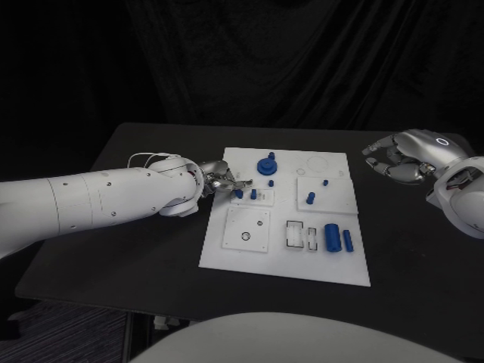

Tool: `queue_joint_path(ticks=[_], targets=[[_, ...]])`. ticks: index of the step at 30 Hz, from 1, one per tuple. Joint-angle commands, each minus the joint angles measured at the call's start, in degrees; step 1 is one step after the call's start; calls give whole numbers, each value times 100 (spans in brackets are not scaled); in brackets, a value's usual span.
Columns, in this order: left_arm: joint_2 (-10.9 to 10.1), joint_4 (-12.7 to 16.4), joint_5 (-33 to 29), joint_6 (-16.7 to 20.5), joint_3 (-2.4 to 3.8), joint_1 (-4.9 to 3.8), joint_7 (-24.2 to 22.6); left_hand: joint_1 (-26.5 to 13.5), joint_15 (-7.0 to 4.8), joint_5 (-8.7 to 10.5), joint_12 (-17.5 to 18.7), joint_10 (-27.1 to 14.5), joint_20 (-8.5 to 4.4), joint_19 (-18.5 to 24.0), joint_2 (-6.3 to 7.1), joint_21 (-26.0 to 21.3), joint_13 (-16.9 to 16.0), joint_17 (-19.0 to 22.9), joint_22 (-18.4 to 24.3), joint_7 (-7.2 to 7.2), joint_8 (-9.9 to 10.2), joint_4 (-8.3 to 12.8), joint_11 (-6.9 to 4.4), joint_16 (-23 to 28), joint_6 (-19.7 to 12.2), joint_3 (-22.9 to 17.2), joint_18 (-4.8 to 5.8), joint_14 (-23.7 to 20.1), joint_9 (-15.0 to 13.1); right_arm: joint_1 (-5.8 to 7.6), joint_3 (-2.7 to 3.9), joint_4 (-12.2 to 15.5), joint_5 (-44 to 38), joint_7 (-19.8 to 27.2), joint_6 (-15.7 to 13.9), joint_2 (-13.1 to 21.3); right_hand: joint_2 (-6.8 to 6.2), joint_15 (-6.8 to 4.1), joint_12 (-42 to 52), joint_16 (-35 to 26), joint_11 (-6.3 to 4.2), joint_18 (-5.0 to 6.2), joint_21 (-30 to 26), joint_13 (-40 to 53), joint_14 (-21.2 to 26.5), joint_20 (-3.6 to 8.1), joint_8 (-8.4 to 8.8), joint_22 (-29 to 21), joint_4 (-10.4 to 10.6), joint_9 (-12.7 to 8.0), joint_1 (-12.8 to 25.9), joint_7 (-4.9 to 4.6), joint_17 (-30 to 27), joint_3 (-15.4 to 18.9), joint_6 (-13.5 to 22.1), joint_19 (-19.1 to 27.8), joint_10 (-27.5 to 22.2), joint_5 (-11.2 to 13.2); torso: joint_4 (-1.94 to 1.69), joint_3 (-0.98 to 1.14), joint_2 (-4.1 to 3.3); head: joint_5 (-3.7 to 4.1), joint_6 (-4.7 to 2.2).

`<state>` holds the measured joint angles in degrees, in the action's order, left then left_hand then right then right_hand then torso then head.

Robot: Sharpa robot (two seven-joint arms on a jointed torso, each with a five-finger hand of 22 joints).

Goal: Assemble the parts on the task board

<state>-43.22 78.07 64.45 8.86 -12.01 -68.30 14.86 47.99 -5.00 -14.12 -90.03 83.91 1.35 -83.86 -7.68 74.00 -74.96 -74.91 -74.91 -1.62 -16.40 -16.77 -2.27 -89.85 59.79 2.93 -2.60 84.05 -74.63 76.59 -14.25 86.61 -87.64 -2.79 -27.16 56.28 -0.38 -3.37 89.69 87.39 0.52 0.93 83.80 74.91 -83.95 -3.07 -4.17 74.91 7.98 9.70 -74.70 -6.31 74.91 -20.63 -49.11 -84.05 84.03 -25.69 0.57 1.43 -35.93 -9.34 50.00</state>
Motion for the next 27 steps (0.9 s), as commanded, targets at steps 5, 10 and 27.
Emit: queue_joint_path(ticks=[5,10,27], targets=[[-7,15,4,16,-15,31,-56,22,0,-57,3,609,11,-60,-75,-8,-1504,-1509,-1065,30,-53,-3,-13,-15,-1,67,-77,595,-60,-15,4,2,-13,-130,39,1,9,13,31,-22,-4,76,-25,1509,-502,-1,13,1285,-8,-6,53,10,1096,-36,-40,-269,597,-33,4,1,7,-7,0],[-5,13,4,57,-15,31,-101,46,-4,-106,3,609,7,-60,-154,-10,-1504,-1509,-1064,34,-91,-4,-17,-15,-23,104,-77,595,-127,-15,4,3,-13,-135,39,2,9,13,31,-22,-4,76,-25,1509,-502,-1,13,1285,-8,-6,53,10,1096,-36,-40,-269,597,-33,8,3,3,-11,0],[-4,32,-88,171,-15,32,-273,191,-25,-418,3,609,-10,-74,-306,23,-1504,-1509,-1074,75,-276,-1,-46,-15,32,224,-71,595,-185,-17,4,-7,-13,-148,50,-7,12,13,31,-25,-4,77,-29,1509,-501,-1,14,1283,-14,-8,53,11,1091,-42,-40,-268,597,-33,3,0,3,-7,0]])
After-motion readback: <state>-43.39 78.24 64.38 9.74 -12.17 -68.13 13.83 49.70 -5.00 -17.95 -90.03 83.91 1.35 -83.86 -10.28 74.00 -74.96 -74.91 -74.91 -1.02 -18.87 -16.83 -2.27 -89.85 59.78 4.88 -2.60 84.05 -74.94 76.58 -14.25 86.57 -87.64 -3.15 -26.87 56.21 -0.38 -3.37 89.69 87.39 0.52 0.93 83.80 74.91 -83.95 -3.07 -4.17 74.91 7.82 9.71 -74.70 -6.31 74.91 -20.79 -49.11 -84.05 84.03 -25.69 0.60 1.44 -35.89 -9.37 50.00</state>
